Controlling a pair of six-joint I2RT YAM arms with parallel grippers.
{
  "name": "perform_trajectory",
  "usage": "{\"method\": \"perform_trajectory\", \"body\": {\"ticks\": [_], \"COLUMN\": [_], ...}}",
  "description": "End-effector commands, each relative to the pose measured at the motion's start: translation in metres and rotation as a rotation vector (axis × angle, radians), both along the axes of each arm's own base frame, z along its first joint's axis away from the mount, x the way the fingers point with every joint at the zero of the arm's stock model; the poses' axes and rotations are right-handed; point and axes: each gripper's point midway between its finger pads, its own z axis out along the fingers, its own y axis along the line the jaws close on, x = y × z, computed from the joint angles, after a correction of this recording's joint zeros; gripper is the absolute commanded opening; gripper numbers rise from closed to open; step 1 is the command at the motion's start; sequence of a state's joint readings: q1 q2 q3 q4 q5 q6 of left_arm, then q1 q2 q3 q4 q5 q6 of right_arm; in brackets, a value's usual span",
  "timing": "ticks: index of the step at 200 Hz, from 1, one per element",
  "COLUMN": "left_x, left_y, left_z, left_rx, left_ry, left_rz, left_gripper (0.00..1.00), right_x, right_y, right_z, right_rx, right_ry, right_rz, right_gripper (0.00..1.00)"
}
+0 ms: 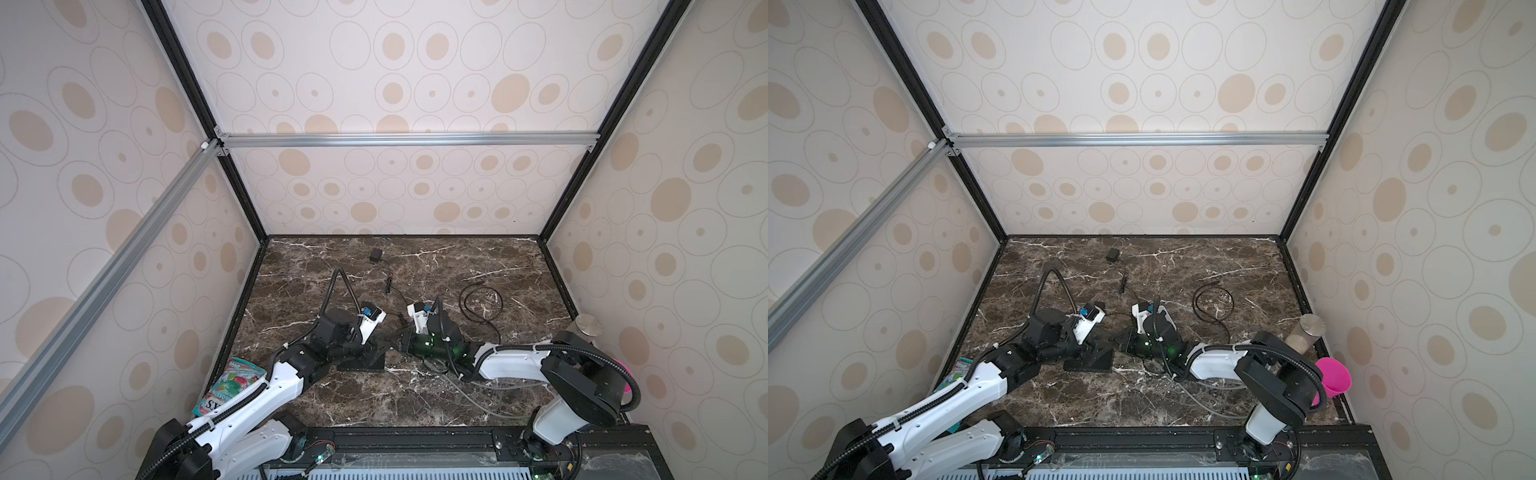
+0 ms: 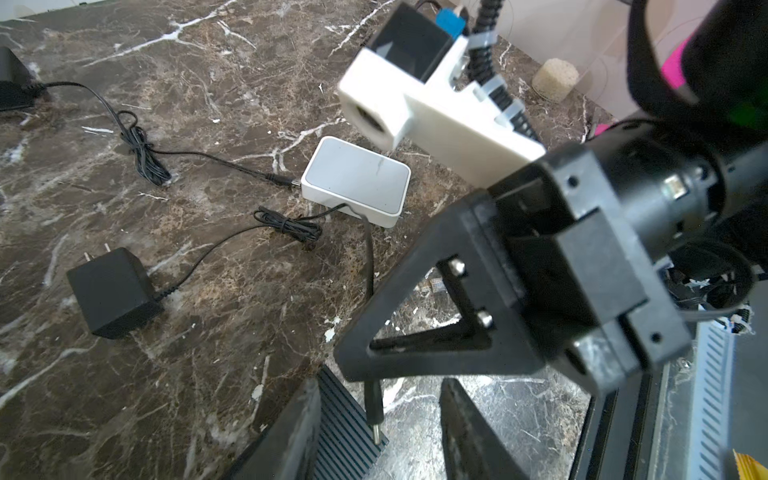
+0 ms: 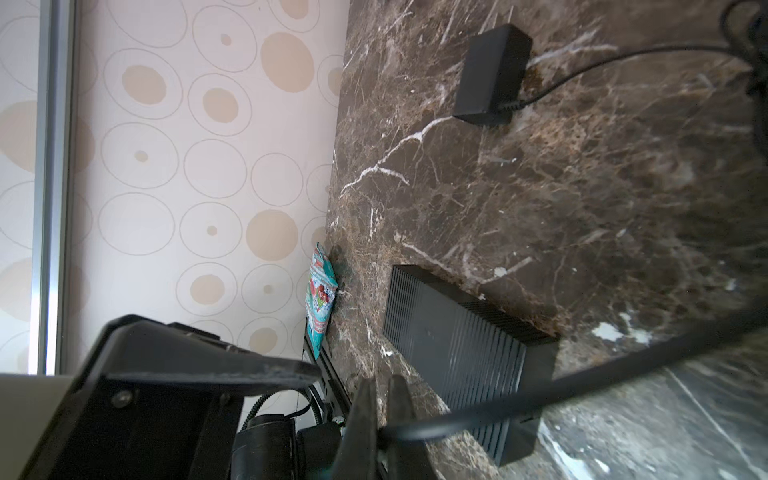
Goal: Insert the plug into the switch port
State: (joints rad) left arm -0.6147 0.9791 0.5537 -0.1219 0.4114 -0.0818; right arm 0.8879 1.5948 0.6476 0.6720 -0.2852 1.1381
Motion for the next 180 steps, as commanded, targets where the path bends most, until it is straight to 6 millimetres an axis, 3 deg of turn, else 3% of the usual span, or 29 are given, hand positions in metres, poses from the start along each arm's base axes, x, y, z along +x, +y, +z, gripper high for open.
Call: {"method": "perform_trajectory", "body": {"ticks": [1, 73, 120, 163, 180], "left_x": [-0.004, 0.002, 0.005, 0.007, 0.008], "left_y": [0.001, 0.005, 0.005, 0.005, 0.004], "left_z": [0.004, -0.018, -0.032, -0.024, -0.019], "left_rx": [0.001, 0.072, 0.103, 0.091, 0.072], "left_ry": [-0.030, 0.037, 0.080, 0.054, 0.041], "left_rz": [-0.015, 0.018, 0.032, 0.040, 0.041], "left_gripper": [0.46, 0.35, 0.34, 0.33, 0.28], "right_x": [0.005, 0.003, 0.001, 0.001, 0.001], "right_y": [0.001, 0.005, 0.004, 0.004, 0.005], "right_z": [0.021, 0.038, 0.039, 0.034, 0.032], "right_rx": [0.032, 0.068, 0.075, 0.073, 0.071], "right_ry": [-0.067, -0.099, -0.097, -0.084, -0.078], "right_rz": [0.001, 0.026, 0.028, 0.029, 0.030], "right_gripper": [0.00, 0.00, 0.00, 0.00, 0.00]}}
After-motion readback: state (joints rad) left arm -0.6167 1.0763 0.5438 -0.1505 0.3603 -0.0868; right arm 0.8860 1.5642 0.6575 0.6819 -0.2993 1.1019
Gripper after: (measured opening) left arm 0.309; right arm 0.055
